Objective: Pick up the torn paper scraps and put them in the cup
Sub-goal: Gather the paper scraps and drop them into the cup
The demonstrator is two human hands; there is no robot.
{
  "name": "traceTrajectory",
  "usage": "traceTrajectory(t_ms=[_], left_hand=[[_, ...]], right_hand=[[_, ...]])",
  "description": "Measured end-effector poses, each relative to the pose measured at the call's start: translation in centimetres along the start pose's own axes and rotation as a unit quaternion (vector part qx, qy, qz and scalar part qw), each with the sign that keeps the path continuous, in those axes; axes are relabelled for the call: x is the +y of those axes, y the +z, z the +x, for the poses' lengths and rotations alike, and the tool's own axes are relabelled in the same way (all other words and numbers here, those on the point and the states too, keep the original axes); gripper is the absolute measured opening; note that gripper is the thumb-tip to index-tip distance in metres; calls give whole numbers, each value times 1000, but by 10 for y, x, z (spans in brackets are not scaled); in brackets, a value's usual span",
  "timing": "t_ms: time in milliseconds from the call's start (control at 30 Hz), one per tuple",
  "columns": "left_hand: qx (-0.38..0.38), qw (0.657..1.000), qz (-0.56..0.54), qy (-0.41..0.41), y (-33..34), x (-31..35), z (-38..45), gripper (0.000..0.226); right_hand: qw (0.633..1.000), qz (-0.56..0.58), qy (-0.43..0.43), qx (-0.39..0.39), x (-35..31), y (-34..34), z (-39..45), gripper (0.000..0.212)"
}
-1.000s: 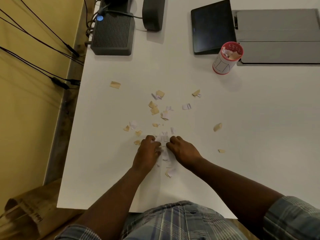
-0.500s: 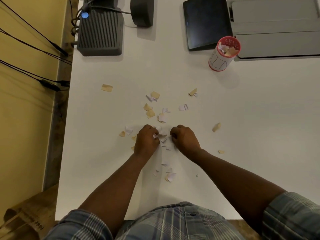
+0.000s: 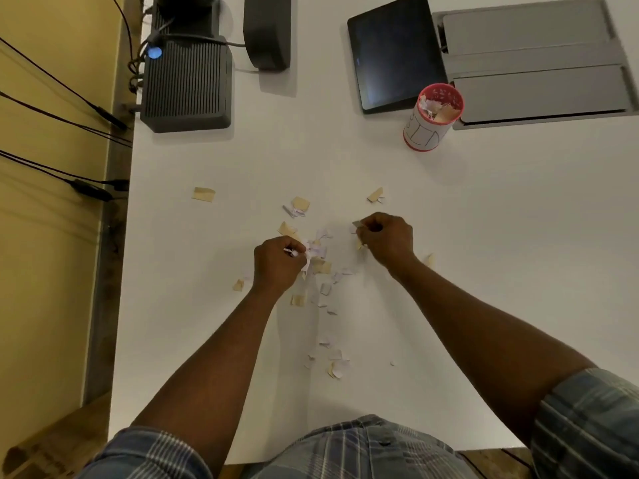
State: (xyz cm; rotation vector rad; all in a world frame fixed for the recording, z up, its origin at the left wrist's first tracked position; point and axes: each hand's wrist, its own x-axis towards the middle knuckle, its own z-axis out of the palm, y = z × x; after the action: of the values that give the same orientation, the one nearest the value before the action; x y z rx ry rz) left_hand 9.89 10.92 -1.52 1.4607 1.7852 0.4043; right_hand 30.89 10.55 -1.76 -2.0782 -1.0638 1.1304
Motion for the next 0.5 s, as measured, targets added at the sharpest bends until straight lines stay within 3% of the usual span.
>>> traceTrajectory(t_ms=[200,367,433,500], left_hand=[[11,999,-36,-5,-10,15,21,10],[15,999,-49,4,-10,33,41,10],[13,999,-48,10,-7,40,45,9],[11,998,-52,17,-4,46,48,10]], right_hand=[[984,156,82,37,-22,-22,39,11],[951,297,43,75,-62,-71,68,12],[947,303,13,109,-78,-96,86,10],[961,227,-18,158,-89,-119,108,8]])
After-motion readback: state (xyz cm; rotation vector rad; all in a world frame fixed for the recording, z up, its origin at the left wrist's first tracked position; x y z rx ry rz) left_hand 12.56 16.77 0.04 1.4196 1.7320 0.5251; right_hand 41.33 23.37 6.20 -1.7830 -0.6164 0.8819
